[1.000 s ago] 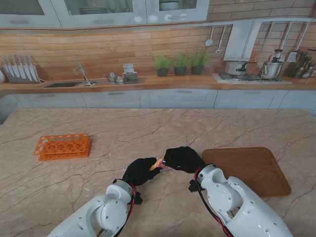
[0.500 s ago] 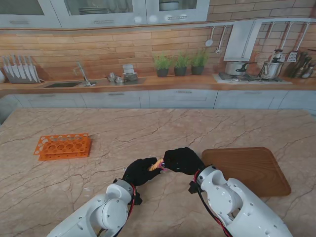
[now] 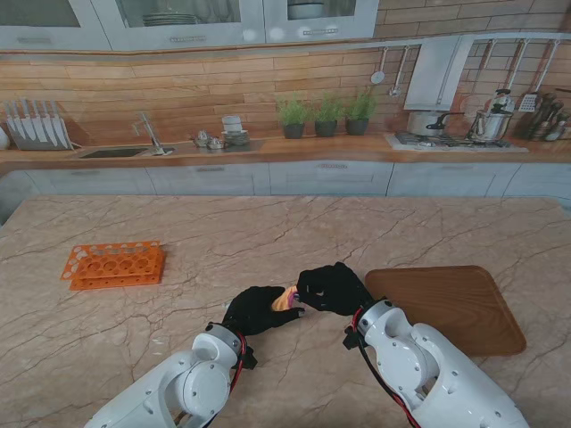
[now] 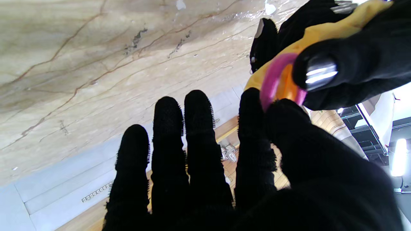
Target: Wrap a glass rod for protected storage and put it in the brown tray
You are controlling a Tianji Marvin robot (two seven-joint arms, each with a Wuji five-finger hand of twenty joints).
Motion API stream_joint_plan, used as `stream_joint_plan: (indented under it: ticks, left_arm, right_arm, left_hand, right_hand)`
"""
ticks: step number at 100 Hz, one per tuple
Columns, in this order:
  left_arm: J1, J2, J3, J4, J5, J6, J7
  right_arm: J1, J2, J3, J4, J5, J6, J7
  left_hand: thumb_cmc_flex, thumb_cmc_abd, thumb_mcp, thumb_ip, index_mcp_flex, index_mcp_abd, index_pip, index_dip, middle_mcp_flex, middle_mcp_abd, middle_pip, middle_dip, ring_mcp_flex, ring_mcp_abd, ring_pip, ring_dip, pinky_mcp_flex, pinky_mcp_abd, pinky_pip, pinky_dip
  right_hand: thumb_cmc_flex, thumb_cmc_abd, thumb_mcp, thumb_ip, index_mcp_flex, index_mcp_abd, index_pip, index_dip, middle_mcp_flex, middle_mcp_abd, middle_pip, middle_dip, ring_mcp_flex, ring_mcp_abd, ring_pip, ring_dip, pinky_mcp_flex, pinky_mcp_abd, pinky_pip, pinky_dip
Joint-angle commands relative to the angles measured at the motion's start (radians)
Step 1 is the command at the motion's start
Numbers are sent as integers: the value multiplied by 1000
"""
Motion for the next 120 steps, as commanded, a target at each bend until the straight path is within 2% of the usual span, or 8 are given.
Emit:
stream_joint_plan:
  ticks: [1,10,15,36,62,82,100,120]
  left_arm:
    - [5,-5,1,1,-7,-13,1]
    - [9,-6,-2,-5,-16,-12,-2]
    - [10,-5,-3,-6,-18,-13,-5]
    - [12,-3,-5,-7,-18,-23,-12]
    - [17,-4,-8,-11,-21,-36,-3]
    - [23,-4,-9,-16,-24,-40,-4]
    - [27,-2,-10,-20,-25,-41,-8]
    - [32,1,-11,-23,-16,-46,-11]
  right_arm:
    - [-7,-1,1,-10,-2,-5,-2]
    - [-9,-1,2,-12,-6,-6,-6]
    - [-9,-1,3,-12,-12,-7,-12]
    - [-16,2,14,-14,-62,-11,-37]
    - [-7,-4,6,16,-102,-43,-118]
    - [0,-5,-5,26,-101,-56,-119]
    - [7,-6,-16,32,-97,-58,-119]
    - [7,-15,-21,46,-128,-37,-198]
  left_hand:
    - [75,102,-43,57,21,10,-28,-14,56,-54,71,12,19,-41,125,-5,26,-24,269,23]
    - [114,152,139,52,39,-1,-15,-87,56,-40,91,4,18,-23,133,-9,24,2,269,19]
    - [139,144,149,42,50,-4,11,-100,57,-35,100,5,18,-14,135,-10,22,12,269,16]
    - [149,164,148,62,63,27,80,-77,57,-28,118,-1,18,0,137,-13,20,35,269,9]
    - [144,175,148,73,78,49,92,-50,57,-24,129,-8,18,7,139,-16,18,49,269,0]
    - [154,188,130,71,66,57,93,-30,56,-24,131,-11,18,9,139,-18,17,55,269,-4]
    - [169,192,109,70,61,62,98,-10,56,-24,132,-13,18,9,139,-18,17,60,269,-8]
    - [170,173,130,83,96,97,131,60,56,-12,155,-21,18,19,145,-20,16,74,269,-1]
  right_hand:
    - [42,9,19,-20,29,-71,20,16,16,-5,-10,-1,19,-22,-8,6,-3,-7,-11,19]
    - [42,8,21,-19,26,-66,17,12,13,3,-10,-1,19,-23,-8,7,-3,-7,-11,20]
    - [40,7,21,-18,26,-62,17,9,10,9,-8,0,19,-22,-7,7,-1,-5,-11,21]
    - [51,-20,32,-15,26,-27,12,-16,2,24,4,6,22,-21,-4,8,4,-4,-11,24]
    - [-49,-296,329,31,91,15,46,-95,73,32,11,-6,87,-1,3,7,50,32,-20,30]
    - [-98,-385,390,55,81,14,45,-108,66,26,5,-10,86,-7,-11,3,50,38,-29,26]
    - [-87,-364,402,60,94,1,50,-106,76,23,4,-10,91,-9,-12,5,49,39,-32,25]
    - [-36,-288,385,59,103,-6,60,-98,88,33,11,-27,94,-8,13,17,56,33,-17,31]
